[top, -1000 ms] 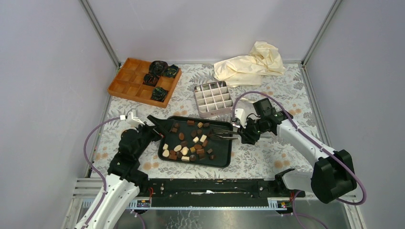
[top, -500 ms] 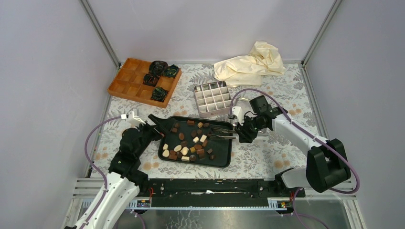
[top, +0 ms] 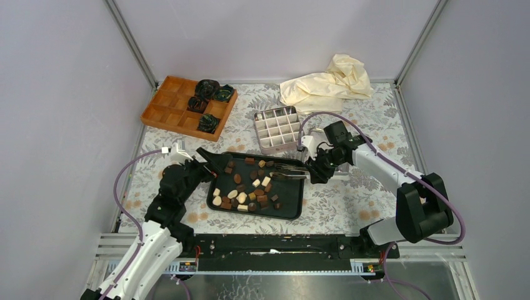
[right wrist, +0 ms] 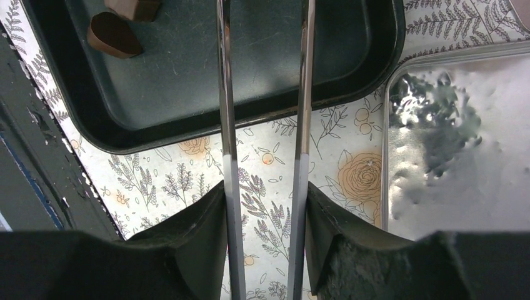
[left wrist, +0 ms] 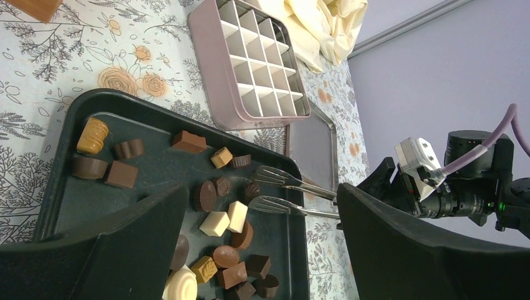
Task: Pack the chocolate
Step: Pick up the fake chocolate from the plate, then adjust the packing box at the center of the board.
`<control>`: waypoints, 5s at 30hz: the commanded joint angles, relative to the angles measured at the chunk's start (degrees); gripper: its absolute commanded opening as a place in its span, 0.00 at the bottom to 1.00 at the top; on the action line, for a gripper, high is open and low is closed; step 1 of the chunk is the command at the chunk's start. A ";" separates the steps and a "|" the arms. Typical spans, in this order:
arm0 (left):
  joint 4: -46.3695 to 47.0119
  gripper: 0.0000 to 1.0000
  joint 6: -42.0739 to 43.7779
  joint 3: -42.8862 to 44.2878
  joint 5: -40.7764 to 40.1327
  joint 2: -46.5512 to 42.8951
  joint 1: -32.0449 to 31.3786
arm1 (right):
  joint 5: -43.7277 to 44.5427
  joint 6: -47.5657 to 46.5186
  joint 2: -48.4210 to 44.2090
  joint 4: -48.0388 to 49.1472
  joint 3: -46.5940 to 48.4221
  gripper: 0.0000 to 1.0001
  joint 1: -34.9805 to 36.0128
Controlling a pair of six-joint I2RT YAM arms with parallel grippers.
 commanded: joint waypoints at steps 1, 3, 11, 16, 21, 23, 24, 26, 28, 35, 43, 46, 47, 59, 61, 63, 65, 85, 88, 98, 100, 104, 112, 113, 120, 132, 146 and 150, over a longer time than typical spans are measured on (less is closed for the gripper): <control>4.82 0.96 0.34 -0.42 1.29 0.63 0.26 | -2.64 0.79 0.42 1.48 2.64 0.49 0.44; 5.08 0.96 0.39 -0.49 1.38 0.79 0.31 | -2.63 0.79 0.59 1.54 2.56 0.49 0.55; 5.75 0.96 0.34 -0.51 1.58 1.42 0.27 | -2.72 0.79 0.36 1.58 2.30 0.47 0.81; 5.85 0.96 0.17 -0.46 1.83 1.52 0.26 | -3.68 1.42 -0.76 1.34 2.20 0.42 0.81; 5.60 0.96 -0.01 -0.51 1.86 1.11 0.27 | -3.84 1.79 -1.95 1.19 1.73 0.33 0.76; 5.42 0.96 0.04 -0.48 1.82 0.87 0.26 | -4.12 1.92 -2.57 1.08 1.55 0.29 0.73; 5.41 0.96 -0.07 -0.48 1.87 0.79 0.26 | -4.21 1.98 -2.74 0.99 1.43 0.27 0.61; 5.25 0.96 -0.17 -0.50 1.92 0.59 0.26 | -4.53 2.09 -3.36 0.82 1.34 0.23 0.26; 5.10 0.96 -0.26 -0.51 1.99 0.36 0.31 | -5.12 2.30 -4.01 0.79 1.09 0.19 -0.32; 4.80 0.96 -0.90 -0.59 2.12 -0.27 0.34 | -7.42 2.96 -6.04 0.75 -0.16 0.09 -2.63; 5.03 0.96 -1.56 -0.65 2.49 -0.36 0.31 | -13.22 4.00 -7.65 0.01 0.25 0.08 -6.88; 5.59 0.96 -1.98 -0.92 2.81 -0.32 0.26 | -15.44 4.50 -7.84 -0.07 0.51 0.08 -8.72; 5.78 0.96 -2.12 -1.02 2.85 -0.30 0.31 | -16.13 4.62 -7.79 -0.13 0.78 0.08 -9.43; 9.96 0.93 -3.33 0.69 4.46 9.18 0.31 | -20.18 5.52 -7.87 -0.61 1.68 0.08 -14.52; 10.54 0.86 -3.03 2.86 4.46 13.14 0.27 | -20.40 5.66 -8.20 -0.55 1.38 0.08 -15.14; 10.48 0.76 -2.14 5.37 4.17 17.80 0.26 | -20.61 5.99 -8.64 -0.25 1.05 0.08 -15.77; 9.74 0.66 -1.51 8.21 3.83 22.79 0.22 | -20.90 6.58 -9.25 0.19 0.61 0.08 -16.48; -22.71 0.41 2.51 59.29 -19.98 77.43 -7.71 | -22.62 8.15 -12.06 3.06 -3.31 0.08 -22.22; -24.54 0.42 3.12 64.37 -19.63 81.73 -8.11 | -22.54 8.15 -12.06 3.23 -3.54 0.08 -22.69; -25.93 0.35 3.97 68.42 -19.05 87.60 -8.73 | -22.85 8.08 -11.93 3.78 -4.12 0.08 -24.40; -25.94 0.34 3.78 68.17 -18.95 87.58 -9.15 | -22.97 8.08 -11.81 3.74 -4.12 0.08 -24.63; -25.74 0.30 3.40 67.66 -19.38 87.73 -9.79 | -23.28 8.07 -11.72 3.85 -4.43 0.08 -24.91; -24.38 0.31 2.66 65.64 -20.26 84.94 -10.54 | -24.02 7.96 -11.93 3.78 -4.65 0.08 -25.37; -23.92 0.31 2.77 65.30 -20.41 84.43 -10.55 | -24.11 7.95 -11.96 3.78 -4.65 0.08 -25.38; -23.54 0.29 3.36 64.99 -20.96 84.85 -10.46 | -24.75 7.77 -12.40 3.64 -5.00 0.08 -25.73; -22.31 0.06 5.14 65.48 -20.04 87.14 -9.62 | -25.55 7.62 -13.11 3.21 -5.09 0.08 -26.07; -21.83 0.10 5.52 65.38 -19.94 89.04 -9.31 | -26.18 7.63 -13.27 2.77 -4.92 0.08 -26.52; -20.30 0.00 6.45 64.98 -21.04 87.73 -9.32 | -26.27 7.57 -13.10 2.74 -4.80 0.08 -26.52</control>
